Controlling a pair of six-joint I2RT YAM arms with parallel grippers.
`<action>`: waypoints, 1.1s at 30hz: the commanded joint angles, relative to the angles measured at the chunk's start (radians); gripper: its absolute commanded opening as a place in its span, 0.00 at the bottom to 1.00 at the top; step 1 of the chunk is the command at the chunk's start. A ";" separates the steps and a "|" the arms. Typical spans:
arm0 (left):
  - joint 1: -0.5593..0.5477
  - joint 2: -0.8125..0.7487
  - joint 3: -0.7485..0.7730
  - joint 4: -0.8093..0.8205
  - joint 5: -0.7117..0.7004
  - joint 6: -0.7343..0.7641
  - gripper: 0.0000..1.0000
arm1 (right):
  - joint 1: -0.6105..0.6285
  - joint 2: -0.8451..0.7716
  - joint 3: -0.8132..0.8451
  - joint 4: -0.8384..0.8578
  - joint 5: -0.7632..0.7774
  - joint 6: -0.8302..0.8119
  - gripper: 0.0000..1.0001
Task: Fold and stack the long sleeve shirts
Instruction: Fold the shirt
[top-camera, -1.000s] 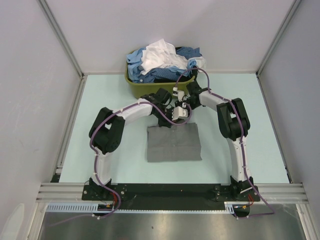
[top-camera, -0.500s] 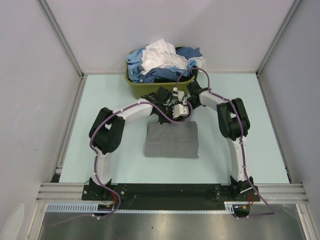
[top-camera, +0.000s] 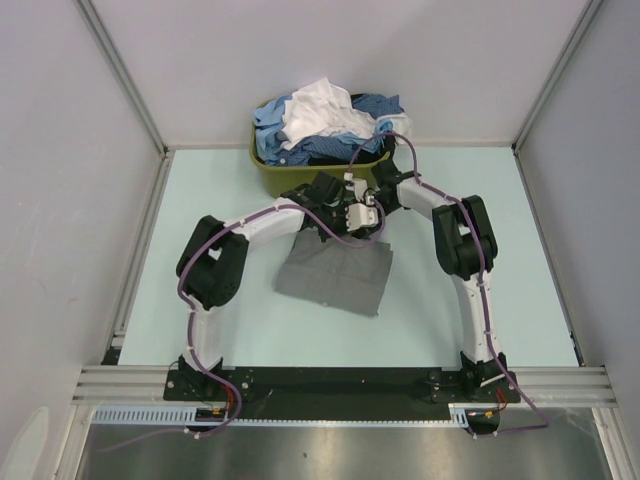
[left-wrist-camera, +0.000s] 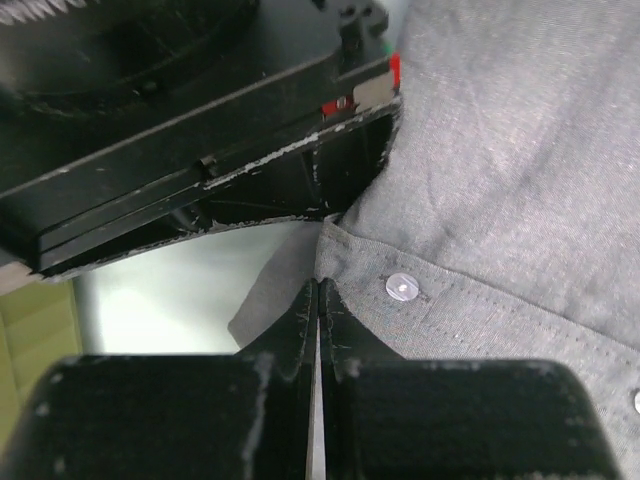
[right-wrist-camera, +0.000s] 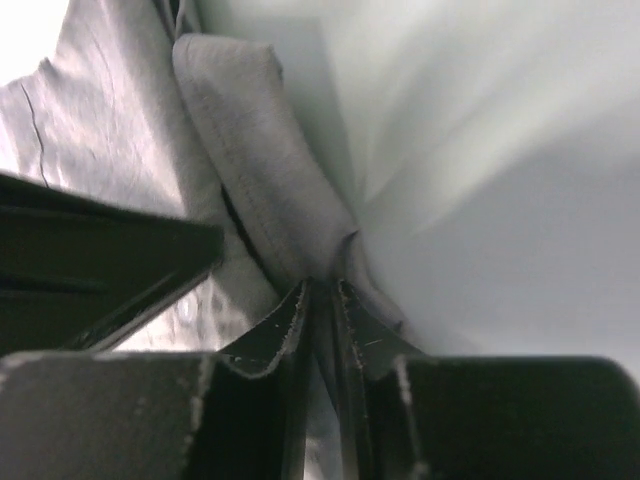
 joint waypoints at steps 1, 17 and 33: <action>0.009 0.025 0.012 0.064 -0.068 0.039 0.00 | -0.020 -0.021 0.076 -0.101 0.082 -0.037 0.19; 0.007 0.082 0.043 0.055 -0.065 0.028 0.00 | -0.035 -0.342 -0.289 -0.037 0.013 0.119 0.29; 0.006 0.100 0.044 0.044 -0.093 0.068 0.00 | -0.015 -0.443 -0.408 0.110 -0.027 0.278 0.31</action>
